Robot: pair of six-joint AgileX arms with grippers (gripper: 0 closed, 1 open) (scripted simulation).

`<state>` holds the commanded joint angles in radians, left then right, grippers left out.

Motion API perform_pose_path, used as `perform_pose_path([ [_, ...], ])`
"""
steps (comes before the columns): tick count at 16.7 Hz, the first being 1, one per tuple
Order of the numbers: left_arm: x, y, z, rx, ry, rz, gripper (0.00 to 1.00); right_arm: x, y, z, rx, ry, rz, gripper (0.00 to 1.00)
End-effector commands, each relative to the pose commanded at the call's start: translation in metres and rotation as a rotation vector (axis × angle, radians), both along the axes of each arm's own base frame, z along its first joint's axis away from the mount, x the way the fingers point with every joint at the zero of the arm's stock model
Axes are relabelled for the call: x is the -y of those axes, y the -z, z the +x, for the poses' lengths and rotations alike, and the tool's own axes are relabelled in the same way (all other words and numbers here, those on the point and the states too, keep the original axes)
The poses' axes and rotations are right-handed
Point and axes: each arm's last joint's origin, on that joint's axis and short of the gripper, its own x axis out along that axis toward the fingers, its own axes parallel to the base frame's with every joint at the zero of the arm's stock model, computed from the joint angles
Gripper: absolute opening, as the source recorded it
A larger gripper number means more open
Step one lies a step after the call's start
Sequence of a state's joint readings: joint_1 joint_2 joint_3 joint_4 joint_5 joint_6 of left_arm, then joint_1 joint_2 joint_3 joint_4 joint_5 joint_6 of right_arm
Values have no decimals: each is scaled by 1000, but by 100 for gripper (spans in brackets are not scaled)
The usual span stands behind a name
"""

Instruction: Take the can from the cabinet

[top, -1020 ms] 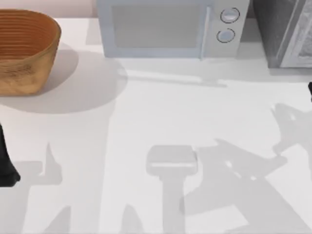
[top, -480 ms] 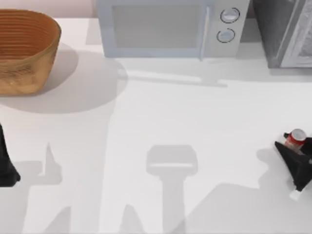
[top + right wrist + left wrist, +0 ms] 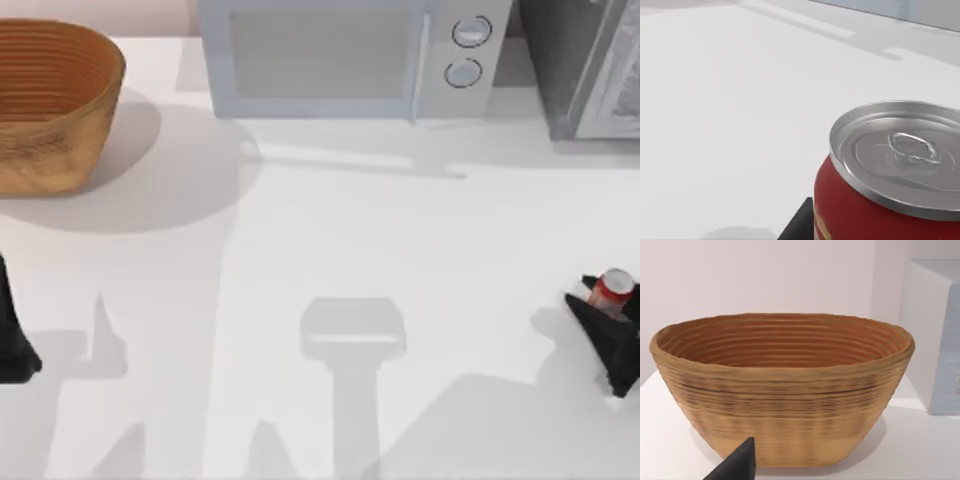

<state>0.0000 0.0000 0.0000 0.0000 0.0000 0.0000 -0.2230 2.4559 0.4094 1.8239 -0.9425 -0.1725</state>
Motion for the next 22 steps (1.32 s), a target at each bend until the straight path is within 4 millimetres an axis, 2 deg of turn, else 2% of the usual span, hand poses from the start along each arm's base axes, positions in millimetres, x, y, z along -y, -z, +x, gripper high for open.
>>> perform_pose_path([
  [8, 0, 0, 0, 0, 0, 0, 100, -21, -40, 19, 96, -8, 88, 0],
  [12, 0, 0, 0, 0, 0, 0, 100, -22, -42, 19, 100, -9, 92, 0],
  [22, 0, 0, 0, 0, 0, 0, 100, -22, -42, 19, 100, -9, 92, 75],
])
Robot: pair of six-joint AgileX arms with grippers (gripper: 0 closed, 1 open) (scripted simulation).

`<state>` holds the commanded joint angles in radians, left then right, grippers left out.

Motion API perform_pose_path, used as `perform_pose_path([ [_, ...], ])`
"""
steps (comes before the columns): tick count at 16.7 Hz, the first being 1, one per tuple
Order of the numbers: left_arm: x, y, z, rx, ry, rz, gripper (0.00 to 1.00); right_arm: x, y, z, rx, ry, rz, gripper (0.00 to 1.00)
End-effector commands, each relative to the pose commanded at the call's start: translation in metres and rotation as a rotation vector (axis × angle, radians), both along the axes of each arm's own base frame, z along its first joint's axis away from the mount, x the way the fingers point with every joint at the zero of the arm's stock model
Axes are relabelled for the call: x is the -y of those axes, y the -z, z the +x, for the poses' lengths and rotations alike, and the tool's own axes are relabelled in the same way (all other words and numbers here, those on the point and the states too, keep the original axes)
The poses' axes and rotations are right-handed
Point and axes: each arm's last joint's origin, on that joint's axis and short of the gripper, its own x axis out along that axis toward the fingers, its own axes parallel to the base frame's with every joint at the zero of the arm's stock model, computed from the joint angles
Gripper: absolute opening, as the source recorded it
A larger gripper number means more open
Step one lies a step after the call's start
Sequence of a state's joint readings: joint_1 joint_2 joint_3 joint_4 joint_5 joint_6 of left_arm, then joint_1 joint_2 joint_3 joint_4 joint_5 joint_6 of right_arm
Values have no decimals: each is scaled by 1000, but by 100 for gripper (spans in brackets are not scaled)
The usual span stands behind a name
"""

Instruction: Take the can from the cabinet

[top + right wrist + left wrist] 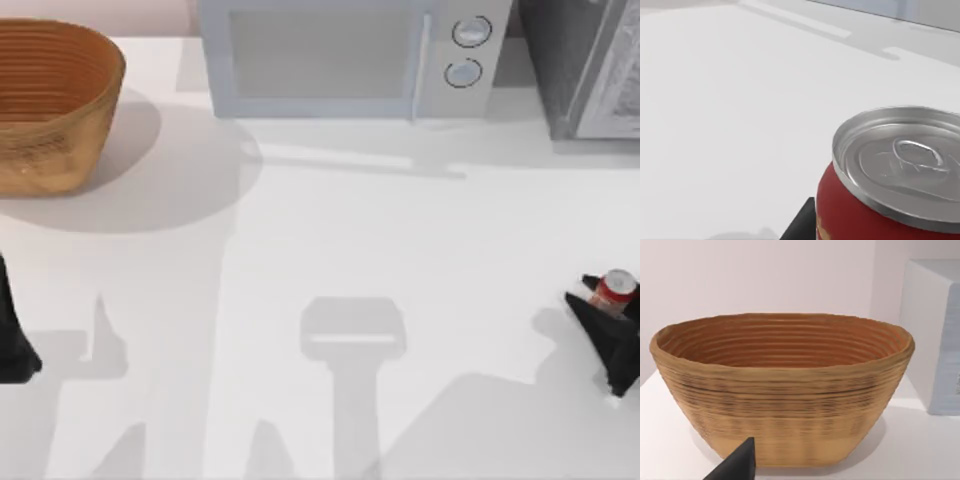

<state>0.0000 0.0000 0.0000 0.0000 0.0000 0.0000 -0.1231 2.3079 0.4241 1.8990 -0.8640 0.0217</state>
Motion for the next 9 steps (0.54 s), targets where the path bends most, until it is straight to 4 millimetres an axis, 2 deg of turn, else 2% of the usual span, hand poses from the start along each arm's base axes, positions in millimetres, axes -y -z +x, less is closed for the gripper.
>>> perform_pose_path([
  [3, 0, 0, 0, 0, 0, 0, 100, 0, 0, 0, 0, 0, 0, 98],
  [9, 0, 0, 0, 0, 0, 0, 100, 0, 0, 0, 0, 0, 0, 100],
])
